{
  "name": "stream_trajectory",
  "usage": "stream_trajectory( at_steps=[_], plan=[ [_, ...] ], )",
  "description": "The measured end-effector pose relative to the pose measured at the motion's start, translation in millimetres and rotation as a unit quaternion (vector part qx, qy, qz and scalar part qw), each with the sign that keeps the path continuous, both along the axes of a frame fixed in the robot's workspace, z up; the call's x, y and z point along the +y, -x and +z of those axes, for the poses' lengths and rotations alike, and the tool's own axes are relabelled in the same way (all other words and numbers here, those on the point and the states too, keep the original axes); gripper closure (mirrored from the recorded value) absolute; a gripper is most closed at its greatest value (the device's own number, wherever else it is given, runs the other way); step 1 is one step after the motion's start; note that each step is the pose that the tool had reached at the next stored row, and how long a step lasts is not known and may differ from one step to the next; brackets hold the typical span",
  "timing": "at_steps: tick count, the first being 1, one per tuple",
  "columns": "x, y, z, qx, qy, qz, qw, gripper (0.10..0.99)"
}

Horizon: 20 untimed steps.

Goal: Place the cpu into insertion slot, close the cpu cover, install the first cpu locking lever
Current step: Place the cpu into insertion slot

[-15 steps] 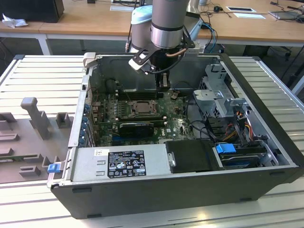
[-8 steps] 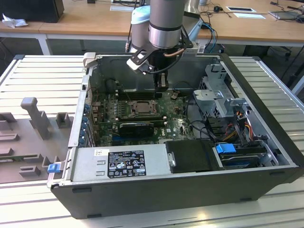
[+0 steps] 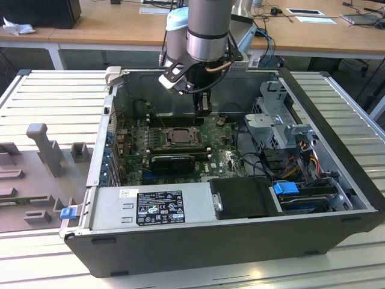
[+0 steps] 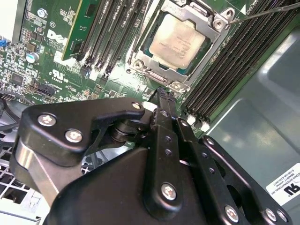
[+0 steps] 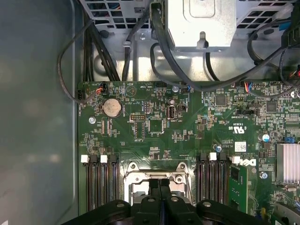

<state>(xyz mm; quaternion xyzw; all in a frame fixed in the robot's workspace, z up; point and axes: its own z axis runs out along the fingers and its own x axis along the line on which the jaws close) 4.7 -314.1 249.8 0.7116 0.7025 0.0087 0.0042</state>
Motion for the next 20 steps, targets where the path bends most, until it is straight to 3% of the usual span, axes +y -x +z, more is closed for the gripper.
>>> stream_trajectory(
  at_steps=[20],
  plan=[
    [0.0, 5.6, 0.0, 0.0, 0.0, 0.0, 1.0, 0.98]
  ],
)
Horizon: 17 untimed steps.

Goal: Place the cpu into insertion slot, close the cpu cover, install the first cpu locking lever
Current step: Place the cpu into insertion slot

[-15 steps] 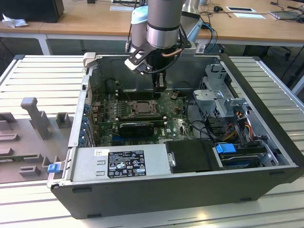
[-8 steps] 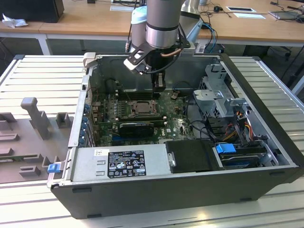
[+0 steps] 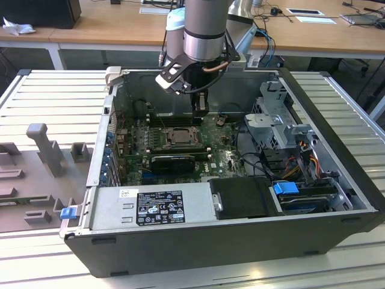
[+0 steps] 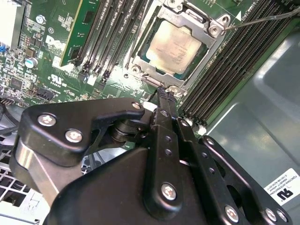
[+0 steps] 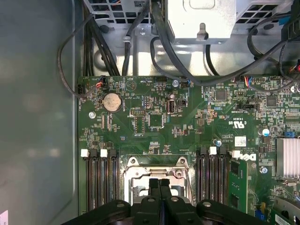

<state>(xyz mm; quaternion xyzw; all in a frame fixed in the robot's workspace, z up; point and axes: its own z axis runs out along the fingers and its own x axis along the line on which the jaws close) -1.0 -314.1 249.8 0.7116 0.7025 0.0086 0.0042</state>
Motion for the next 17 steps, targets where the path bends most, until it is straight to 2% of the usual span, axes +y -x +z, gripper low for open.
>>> stream_trajectory(
  at_steps=[17],
  plan=[
    [0.0, 2.6, 0.0, 0.0, 0.0, 0.0, 1.0, 0.98]
  ],
)
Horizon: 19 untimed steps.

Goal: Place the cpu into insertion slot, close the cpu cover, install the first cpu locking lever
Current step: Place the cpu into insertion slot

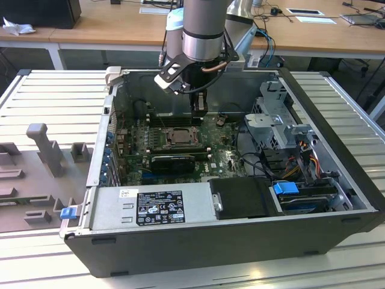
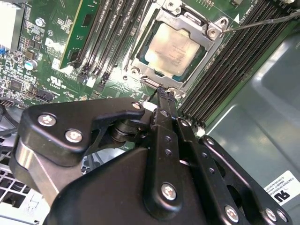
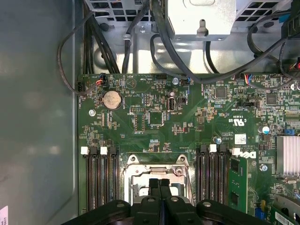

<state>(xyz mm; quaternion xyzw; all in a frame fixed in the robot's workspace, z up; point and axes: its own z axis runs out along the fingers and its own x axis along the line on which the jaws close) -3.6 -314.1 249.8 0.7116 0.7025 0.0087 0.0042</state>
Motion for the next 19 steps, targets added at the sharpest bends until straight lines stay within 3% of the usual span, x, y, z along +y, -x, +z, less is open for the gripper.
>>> stream_trajectory(
  at_steps=[19],
  plan=[
    [0.0, 5.5, 0.0, 0.0, 0.0, 0.0, 1.0, 0.98]
  ],
)
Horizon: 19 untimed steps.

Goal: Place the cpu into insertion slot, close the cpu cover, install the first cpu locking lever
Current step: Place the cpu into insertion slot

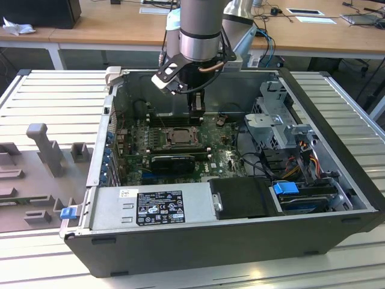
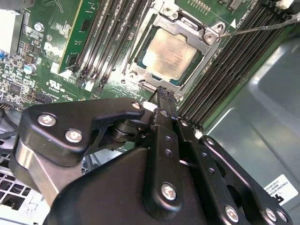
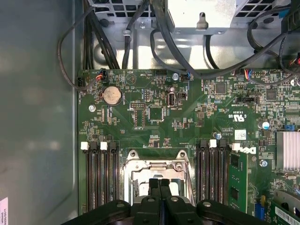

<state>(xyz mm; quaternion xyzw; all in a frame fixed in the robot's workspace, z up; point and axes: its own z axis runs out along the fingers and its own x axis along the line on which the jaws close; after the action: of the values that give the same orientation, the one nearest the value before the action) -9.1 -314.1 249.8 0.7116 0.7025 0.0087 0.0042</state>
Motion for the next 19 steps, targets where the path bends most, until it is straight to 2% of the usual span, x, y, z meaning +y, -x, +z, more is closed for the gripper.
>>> stream_trajectory(
  at_steps=[11, 19],
  plan=[
    [0.0, 10.4, 0.0, 0.0, 0.0, 0.0, 1.0, 0.98],
    [0.0, 14.3, -0.1, 0.0, 0.0, 0.0, 1.0, 0.98]
  ],
)
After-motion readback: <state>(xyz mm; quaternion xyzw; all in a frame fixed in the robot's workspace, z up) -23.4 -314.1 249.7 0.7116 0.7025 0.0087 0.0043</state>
